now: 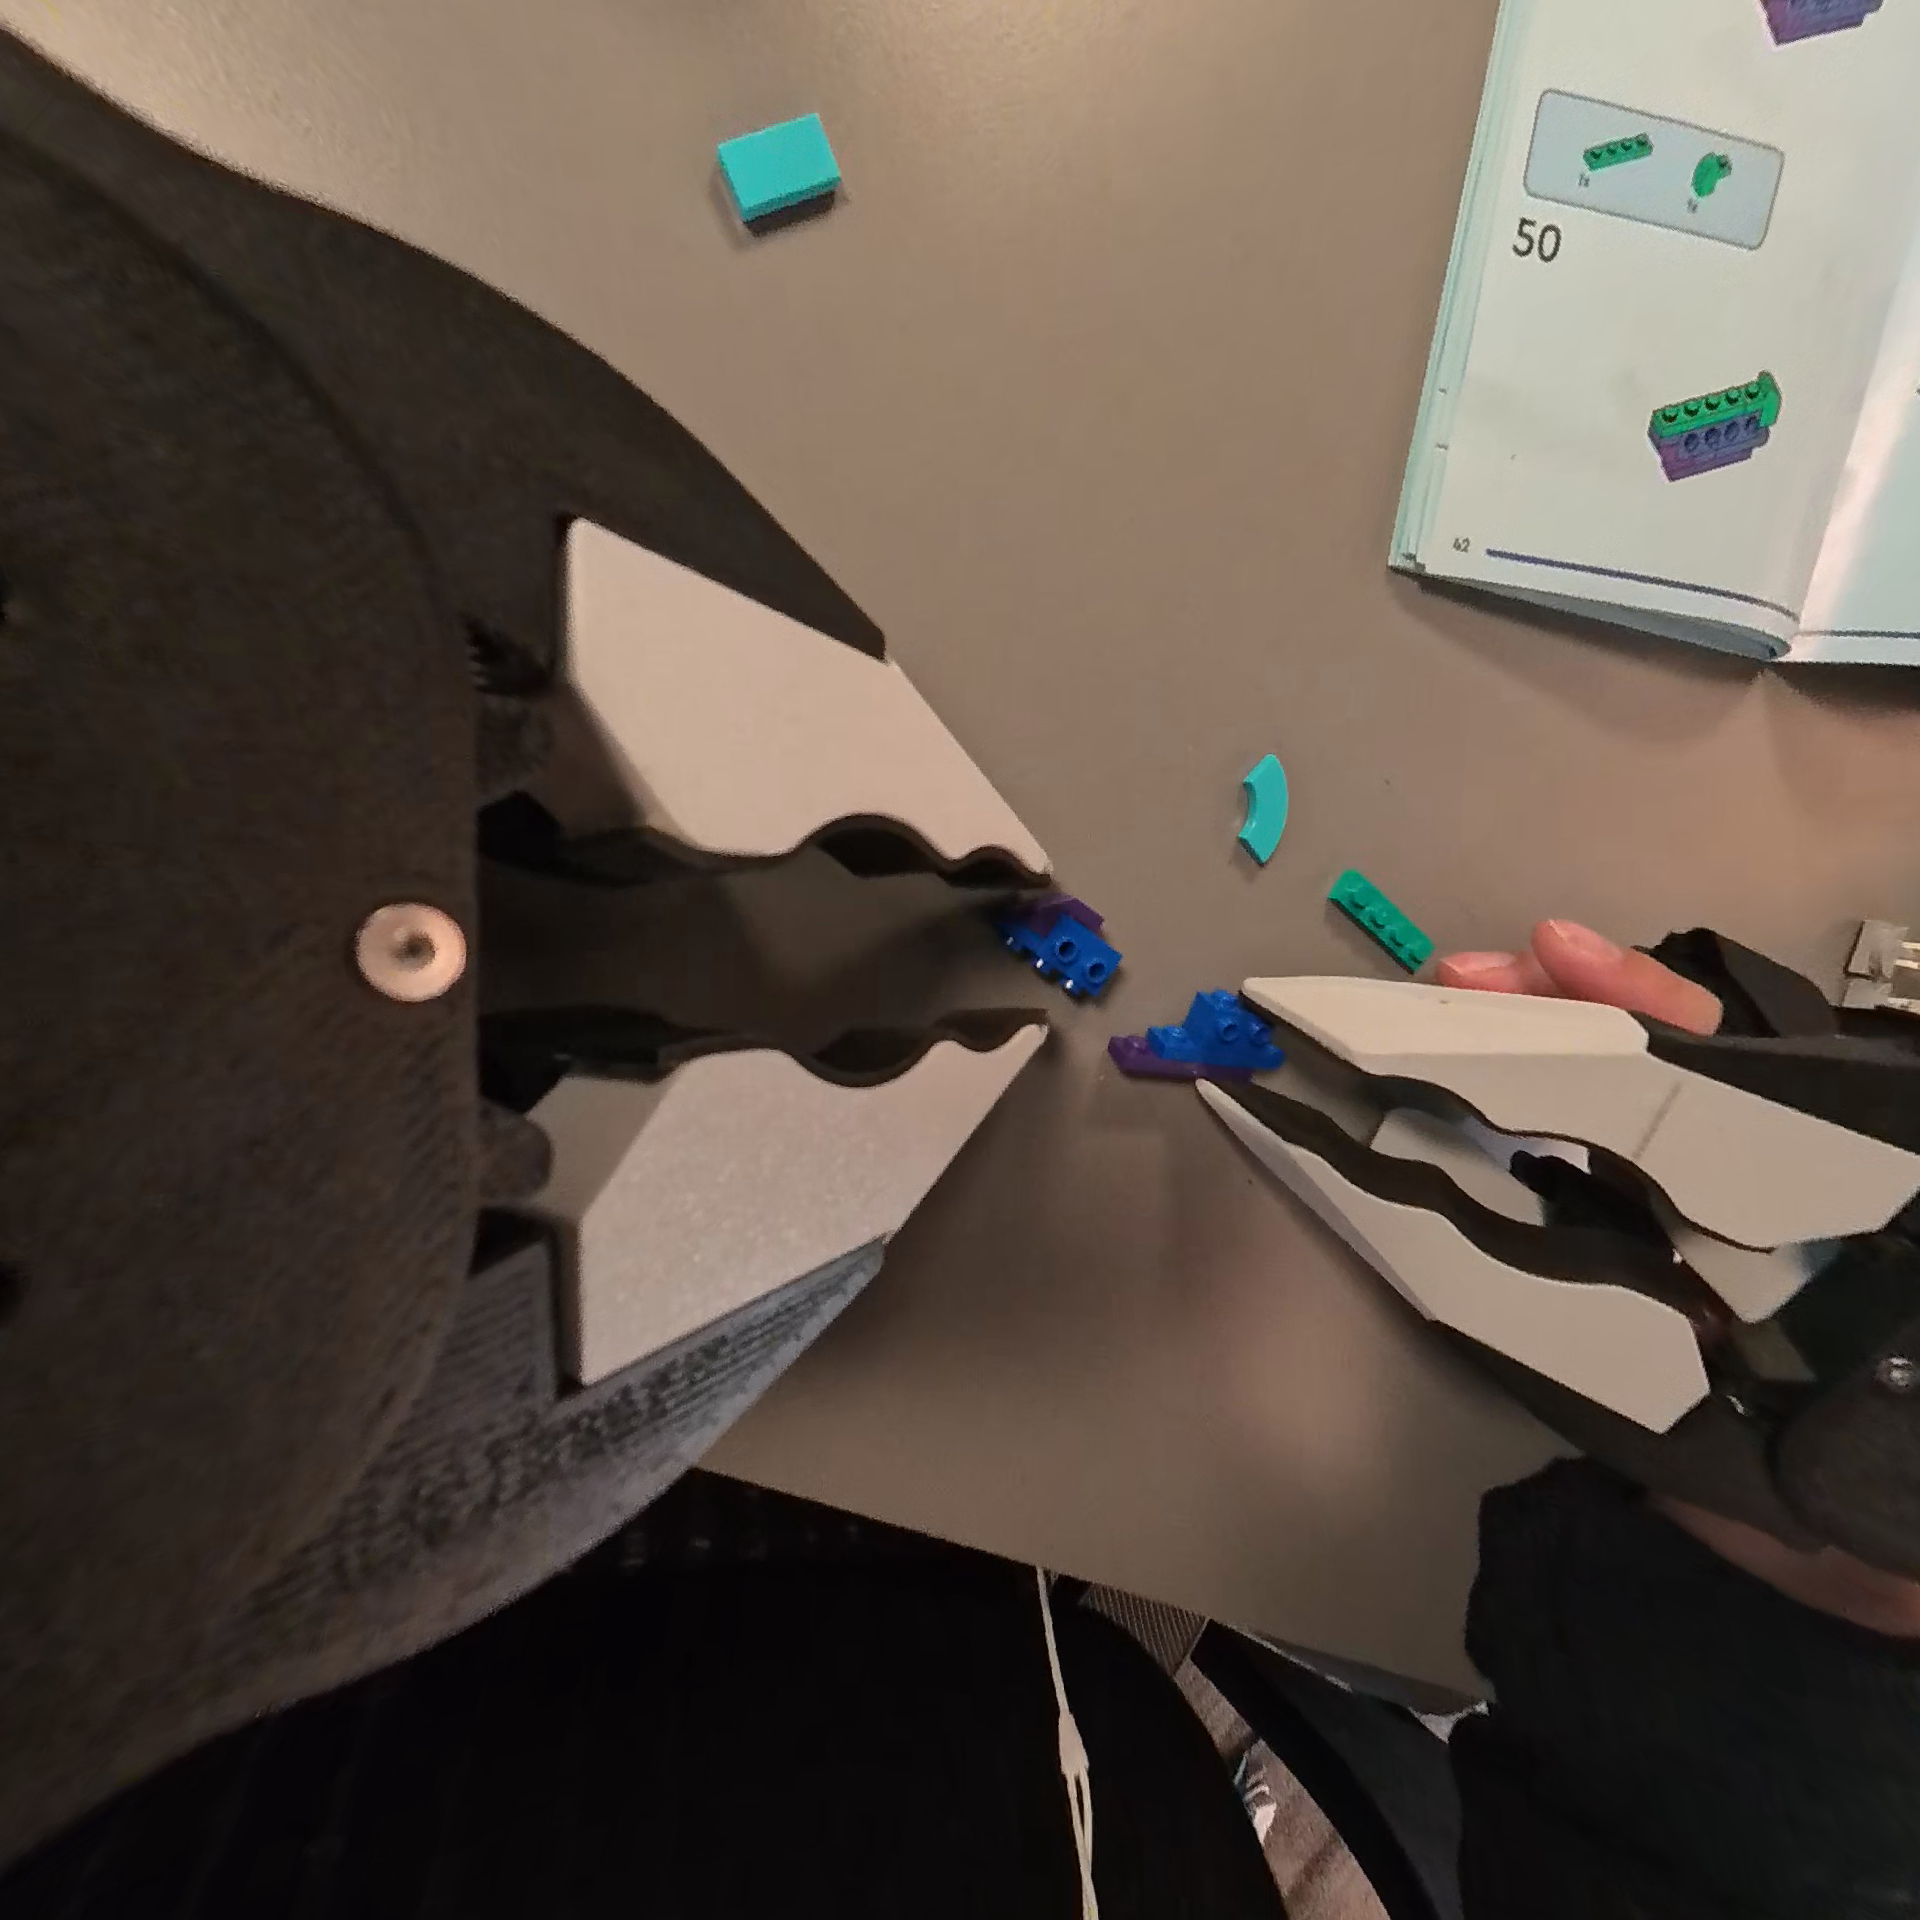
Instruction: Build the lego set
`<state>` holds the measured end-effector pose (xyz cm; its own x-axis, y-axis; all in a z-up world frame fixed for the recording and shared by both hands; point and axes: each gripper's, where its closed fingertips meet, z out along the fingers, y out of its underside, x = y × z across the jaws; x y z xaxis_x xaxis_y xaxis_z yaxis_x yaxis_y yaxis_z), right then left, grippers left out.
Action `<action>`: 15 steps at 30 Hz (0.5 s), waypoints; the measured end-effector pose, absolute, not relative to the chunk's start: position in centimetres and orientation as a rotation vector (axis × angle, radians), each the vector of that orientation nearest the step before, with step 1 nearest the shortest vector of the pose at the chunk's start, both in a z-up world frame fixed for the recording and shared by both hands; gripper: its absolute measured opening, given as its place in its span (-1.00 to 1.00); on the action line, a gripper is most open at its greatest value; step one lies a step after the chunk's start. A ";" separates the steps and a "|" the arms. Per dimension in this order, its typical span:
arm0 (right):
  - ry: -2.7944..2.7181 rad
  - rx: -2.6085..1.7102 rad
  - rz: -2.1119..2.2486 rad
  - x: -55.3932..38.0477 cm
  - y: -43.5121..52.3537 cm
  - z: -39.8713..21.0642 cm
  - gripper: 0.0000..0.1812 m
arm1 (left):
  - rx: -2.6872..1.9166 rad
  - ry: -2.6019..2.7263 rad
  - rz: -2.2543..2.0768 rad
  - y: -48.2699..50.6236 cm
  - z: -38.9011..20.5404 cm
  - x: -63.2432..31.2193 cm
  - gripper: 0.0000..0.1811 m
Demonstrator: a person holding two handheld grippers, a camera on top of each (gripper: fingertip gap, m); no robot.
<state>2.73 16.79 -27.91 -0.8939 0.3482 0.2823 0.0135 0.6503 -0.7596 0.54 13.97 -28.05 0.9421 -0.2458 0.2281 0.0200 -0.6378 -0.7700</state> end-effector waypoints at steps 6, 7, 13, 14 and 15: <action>-2.465 -0.285 1.130 2.7 16.8 -27.9 -0.82 | -2.234 0.146 -0.409 14.0 -28.0 0.5 -0.82; -2.465 -0.286 1.130 2.7 16.8 -27.9 -0.82 | -2.236 0.146 -0.404 14.0 -28.1 0.5 -0.84; -2.464 -0.286 1.130 2.7 16.8 -27.9 -0.82 | -2.247 0.164 -0.342 14.0 -28.3 0.4 -0.90; -2.461 -0.284 1.130 2.7 16.8 -27.9 -0.82 | -2.247 0.169 -0.334 14.0 -28.3 0.4 -0.90; -2.458 -0.282 1.128 2.7 16.8 -27.9 -0.82 | -2.246 0.175 -0.324 14.0 -28.3 0.4 -0.90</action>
<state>2.69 16.78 -27.89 -0.8916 0.3493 0.2880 0.0093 0.6502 -0.7597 0.37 14.03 -28.28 0.9569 -0.2333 0.1731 -0.0164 -0.6384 -0.7695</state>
